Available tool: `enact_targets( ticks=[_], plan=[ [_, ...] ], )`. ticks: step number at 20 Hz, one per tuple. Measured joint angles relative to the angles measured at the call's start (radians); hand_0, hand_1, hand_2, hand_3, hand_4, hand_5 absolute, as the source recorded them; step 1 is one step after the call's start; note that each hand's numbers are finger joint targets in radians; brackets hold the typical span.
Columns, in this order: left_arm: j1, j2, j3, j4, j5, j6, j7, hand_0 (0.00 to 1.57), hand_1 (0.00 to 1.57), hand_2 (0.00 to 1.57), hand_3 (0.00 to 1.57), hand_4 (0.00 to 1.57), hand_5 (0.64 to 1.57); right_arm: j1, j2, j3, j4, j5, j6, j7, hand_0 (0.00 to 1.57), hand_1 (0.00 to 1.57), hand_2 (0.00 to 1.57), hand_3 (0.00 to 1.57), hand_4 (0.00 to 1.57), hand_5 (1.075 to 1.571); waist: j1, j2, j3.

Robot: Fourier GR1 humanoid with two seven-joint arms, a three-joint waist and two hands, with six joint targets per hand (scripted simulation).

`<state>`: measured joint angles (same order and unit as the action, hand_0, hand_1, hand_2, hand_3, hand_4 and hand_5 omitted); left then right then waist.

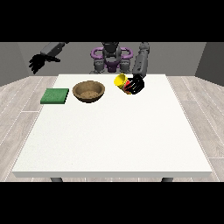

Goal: Pick the cup and pour the ball into the bowl, then pick the bowl and place it on the pad

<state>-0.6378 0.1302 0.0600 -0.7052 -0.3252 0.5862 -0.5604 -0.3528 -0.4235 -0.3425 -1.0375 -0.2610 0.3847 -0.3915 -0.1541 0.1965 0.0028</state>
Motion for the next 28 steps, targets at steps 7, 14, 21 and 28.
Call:
enact_targets(
  ticks=[7,14,21,28],
  plan=[
    [-0.030,-0.052,-0.196,-0.001,-0.232,0.027,0.282,1.37,1.37,1.57,1.57,1.11,1.566,0.045,-0.014,-0.029,0.167,0.027,-0.026,-0.010,0.00,0.00,0.00,0.00,0.00,1.558,0.118,-0.182,0.0000],
    [-0.040,-0.099,-0.321,-0.037,-0.423,0.028,0.492,1.36,1.36,1.57,1.57,1.07,1.568,0.096,-0.042,-0.053,0.274,0.040,-0.006,-0.084,0.00,0.00,0.00,0.00,0.00,1.553,0.182,-0.238,-0.0013],
    [-0.057,-0.114,-0.416,-0.085,-0.589,-0.035,0.642,0.94,0.94,1.57,1.57,0.91,1.571,0.108,-0.060,-0.066,0.348,0.046,0.005,-0.129,0.00,0.00,0.00,0.00,0.00,1.547,0.205,-0.262,-0.0017],
    [-0.129,-0.127,-0.564,-0.132,-0.746,-0.072,0.845,0.54,0.54,1.57,1.57,0.90,1.571,0.009,-0.090,-0.063,0.395,0.056,-0.003,-0.116,0.00,0.00,0.00,0.16,0.00,1.533,0.193,-0.207,-0.0017]
  ],
)
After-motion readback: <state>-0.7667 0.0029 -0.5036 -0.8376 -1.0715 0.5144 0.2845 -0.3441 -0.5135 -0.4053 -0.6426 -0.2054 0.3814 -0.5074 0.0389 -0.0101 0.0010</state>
